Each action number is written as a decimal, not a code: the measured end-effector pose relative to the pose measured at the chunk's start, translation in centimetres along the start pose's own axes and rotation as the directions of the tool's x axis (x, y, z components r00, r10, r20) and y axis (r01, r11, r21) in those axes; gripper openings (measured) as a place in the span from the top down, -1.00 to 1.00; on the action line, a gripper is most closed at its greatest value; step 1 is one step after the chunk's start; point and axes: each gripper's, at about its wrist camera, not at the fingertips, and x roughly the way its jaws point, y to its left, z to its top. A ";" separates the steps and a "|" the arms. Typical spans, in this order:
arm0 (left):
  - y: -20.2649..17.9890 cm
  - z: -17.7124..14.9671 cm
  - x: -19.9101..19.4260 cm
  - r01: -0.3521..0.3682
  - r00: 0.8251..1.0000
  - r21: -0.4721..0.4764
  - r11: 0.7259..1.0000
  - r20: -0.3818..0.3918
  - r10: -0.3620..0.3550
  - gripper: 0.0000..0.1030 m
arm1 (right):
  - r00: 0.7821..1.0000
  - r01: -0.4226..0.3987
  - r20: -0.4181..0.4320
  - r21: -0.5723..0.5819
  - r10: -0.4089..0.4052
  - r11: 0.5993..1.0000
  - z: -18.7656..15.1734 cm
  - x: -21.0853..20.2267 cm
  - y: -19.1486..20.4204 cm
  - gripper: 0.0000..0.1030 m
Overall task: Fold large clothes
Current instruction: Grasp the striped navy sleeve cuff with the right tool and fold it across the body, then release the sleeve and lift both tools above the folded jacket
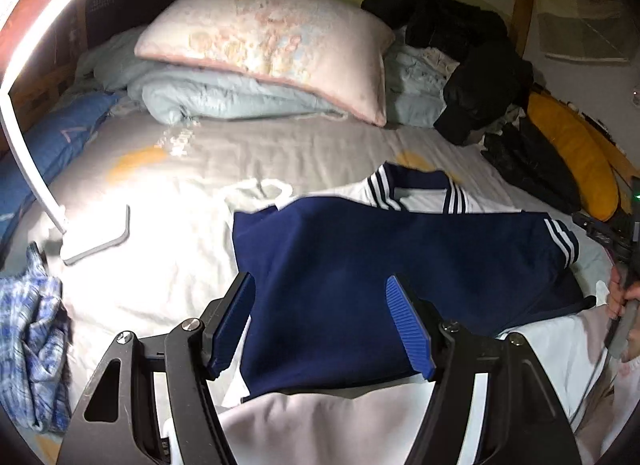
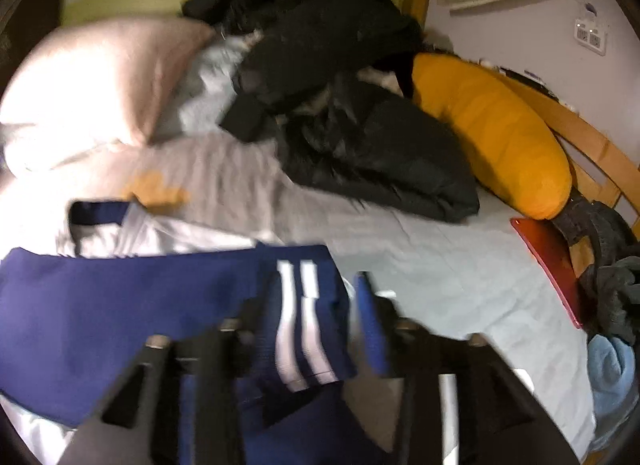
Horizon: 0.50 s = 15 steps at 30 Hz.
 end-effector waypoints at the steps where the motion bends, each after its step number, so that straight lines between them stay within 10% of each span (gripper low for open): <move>1: -0.2 0.1 -0.4 -0.008 1.000 0.014 1.000 0.017 0.008 -0.30 | 0.999 -0.044 0.006 0.017 0.044 0.999 0.1 -0.9 -0.1 -0.19; 8: -1.9 0.1 -4.1 0.057 0.996 0.004 0.998 0.067 -0.057 -0.35 | 0.967 -0.244 0.092 0.050 0.239 0.968 -1.0 -8.3 0.3 -0.85; 15: -4.1 -1.6 -9.5 0.020 0.975 0.068 0.998 0.221 -0.035 -0.84 | 0.949 -0.282 0.148 0.004 0.278 0.959 -3.6 -12.8 1.6 -1.00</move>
